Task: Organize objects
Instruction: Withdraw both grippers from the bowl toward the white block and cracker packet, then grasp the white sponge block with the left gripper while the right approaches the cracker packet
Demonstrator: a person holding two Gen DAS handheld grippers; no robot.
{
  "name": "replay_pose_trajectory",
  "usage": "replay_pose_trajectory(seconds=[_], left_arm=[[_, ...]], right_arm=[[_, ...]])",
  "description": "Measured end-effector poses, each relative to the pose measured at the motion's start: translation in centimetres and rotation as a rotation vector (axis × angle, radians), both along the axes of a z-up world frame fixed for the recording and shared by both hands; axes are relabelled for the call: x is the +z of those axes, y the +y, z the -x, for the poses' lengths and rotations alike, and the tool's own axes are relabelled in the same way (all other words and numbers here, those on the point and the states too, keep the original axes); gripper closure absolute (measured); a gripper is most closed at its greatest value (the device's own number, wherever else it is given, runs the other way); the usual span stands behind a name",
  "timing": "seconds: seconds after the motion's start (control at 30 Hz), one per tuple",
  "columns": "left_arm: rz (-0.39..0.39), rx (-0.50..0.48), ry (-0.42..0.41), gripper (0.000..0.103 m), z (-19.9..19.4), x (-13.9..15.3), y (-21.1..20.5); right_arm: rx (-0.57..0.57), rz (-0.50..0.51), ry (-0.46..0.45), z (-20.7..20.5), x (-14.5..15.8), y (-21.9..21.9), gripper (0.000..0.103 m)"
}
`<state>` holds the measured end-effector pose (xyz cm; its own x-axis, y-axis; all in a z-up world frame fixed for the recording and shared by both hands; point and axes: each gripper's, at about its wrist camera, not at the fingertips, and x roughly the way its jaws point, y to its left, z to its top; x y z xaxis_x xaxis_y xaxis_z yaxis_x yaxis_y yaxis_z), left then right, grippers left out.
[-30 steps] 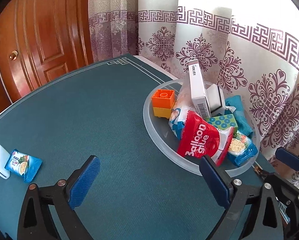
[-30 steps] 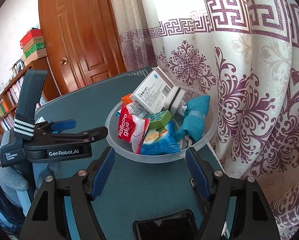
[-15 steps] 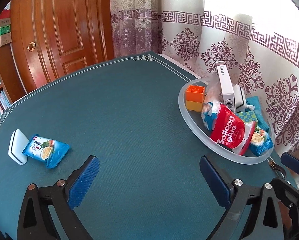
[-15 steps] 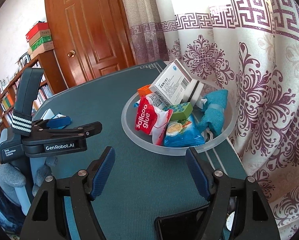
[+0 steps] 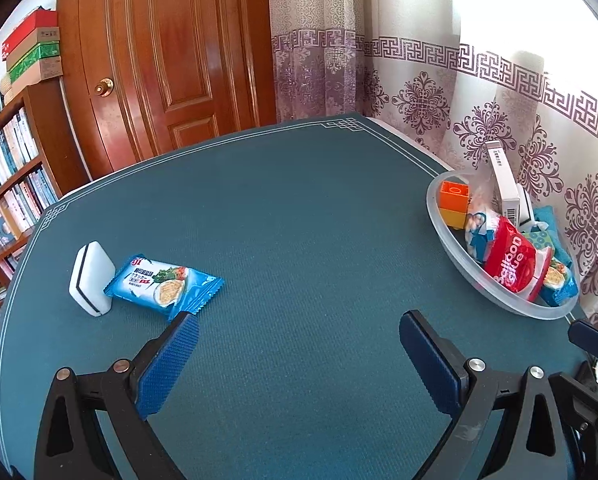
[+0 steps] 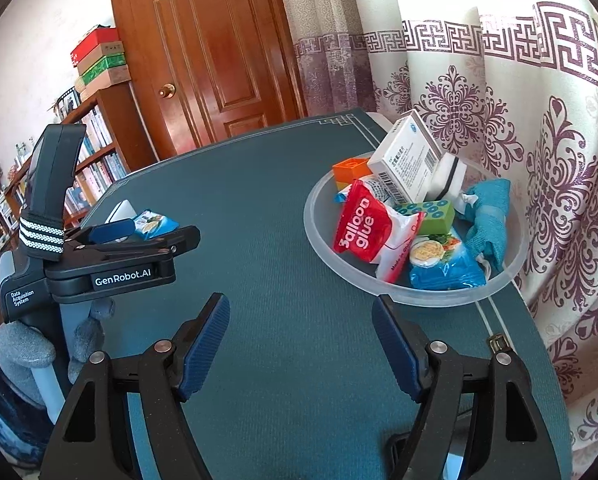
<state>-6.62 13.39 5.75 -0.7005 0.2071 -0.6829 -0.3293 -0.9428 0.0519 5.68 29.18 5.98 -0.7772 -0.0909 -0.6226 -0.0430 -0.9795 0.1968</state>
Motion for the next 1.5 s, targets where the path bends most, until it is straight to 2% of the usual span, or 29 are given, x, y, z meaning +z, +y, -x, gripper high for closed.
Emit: replay_pose_trajectory(seconds=[0.37,0.57,0.9,1.13,1.33,1.5], left_arm=[[-0.014,0.107,-0.015,0.001,1.5,-0.6,-5.1],[-0.003,0.185,0.004,0.001,2.6,-0.5,-8.2],[-0.03,0.339,-0.014,0.001,5.3,-0.8,-13.5],[-0.016,0.383,-0.024,0.001,7.5,-1.2,-15.2],[-0.011,0.369,-0.052,0.014,9.5,-2.0,-15.3],[-0.029,0.363,-0.067,0.02,10.3,-2.6,-15.6]], right_arm=[[0.093,-0.004,-0.058,2.4,-1.5,-4.3,0.027],[0.131,-0.014,-0.072,3.4,-2.0,-6.3,0.027],[0.168,-0.019,-0.096,4.3,-2.8,-8.0,0.027],[0.184,-0.024,-0.101,4.9,-2.9,-8.7,0.027],[0.191,-0.029,-0.108,5.4,-3.0,-9.4,0.027],[0.198,-0.039,-0.118,5.8,-3.2,-10.0,0.027]])
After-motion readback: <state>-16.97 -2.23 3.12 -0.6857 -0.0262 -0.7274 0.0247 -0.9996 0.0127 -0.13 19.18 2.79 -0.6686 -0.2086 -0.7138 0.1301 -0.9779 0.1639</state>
